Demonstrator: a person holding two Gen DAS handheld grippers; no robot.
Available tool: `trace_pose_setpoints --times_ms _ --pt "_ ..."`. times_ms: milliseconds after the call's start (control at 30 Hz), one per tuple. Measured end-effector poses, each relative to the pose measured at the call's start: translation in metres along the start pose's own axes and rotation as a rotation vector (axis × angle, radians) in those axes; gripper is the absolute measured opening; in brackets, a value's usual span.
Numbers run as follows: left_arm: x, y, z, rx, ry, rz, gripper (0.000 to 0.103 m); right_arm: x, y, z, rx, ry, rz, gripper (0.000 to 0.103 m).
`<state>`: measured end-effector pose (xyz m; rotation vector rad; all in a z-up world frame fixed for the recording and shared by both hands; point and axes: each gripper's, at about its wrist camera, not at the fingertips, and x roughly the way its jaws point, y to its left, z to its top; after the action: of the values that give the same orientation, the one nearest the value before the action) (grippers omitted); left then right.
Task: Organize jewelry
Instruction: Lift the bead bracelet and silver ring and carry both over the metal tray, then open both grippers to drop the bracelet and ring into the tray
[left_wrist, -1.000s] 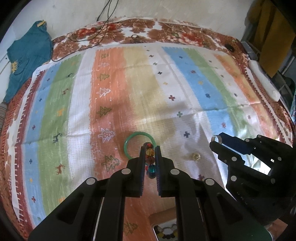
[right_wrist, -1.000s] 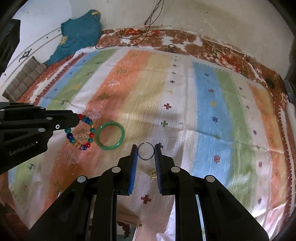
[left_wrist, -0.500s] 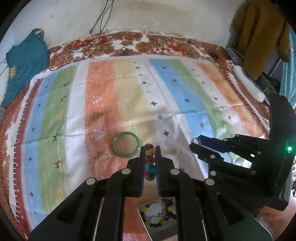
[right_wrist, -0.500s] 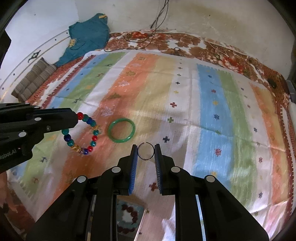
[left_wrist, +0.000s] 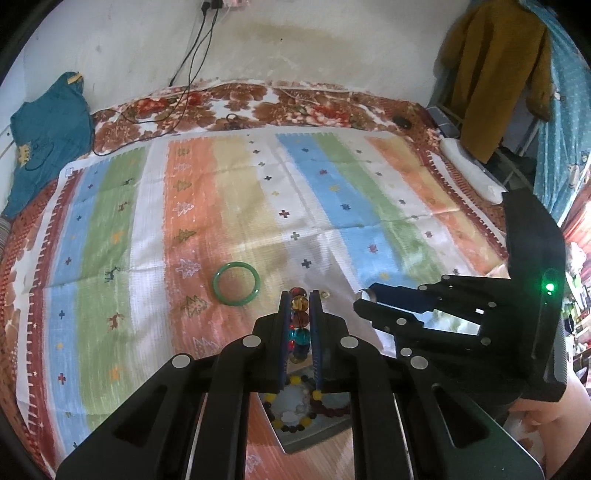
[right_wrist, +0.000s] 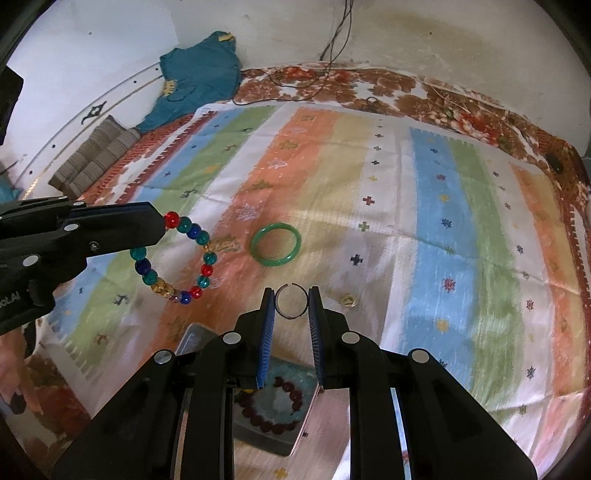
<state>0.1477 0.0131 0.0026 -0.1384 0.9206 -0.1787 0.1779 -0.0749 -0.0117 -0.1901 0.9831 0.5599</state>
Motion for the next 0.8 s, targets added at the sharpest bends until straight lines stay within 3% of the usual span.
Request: trace_pose_setpoints --times_ms 800 --pt "-0.033 -0.014 -0.038 -0.003 -0.026 -0.046 0.009 -0.028 0.017 -0.033 0.009 0.022 0.079 0.019"
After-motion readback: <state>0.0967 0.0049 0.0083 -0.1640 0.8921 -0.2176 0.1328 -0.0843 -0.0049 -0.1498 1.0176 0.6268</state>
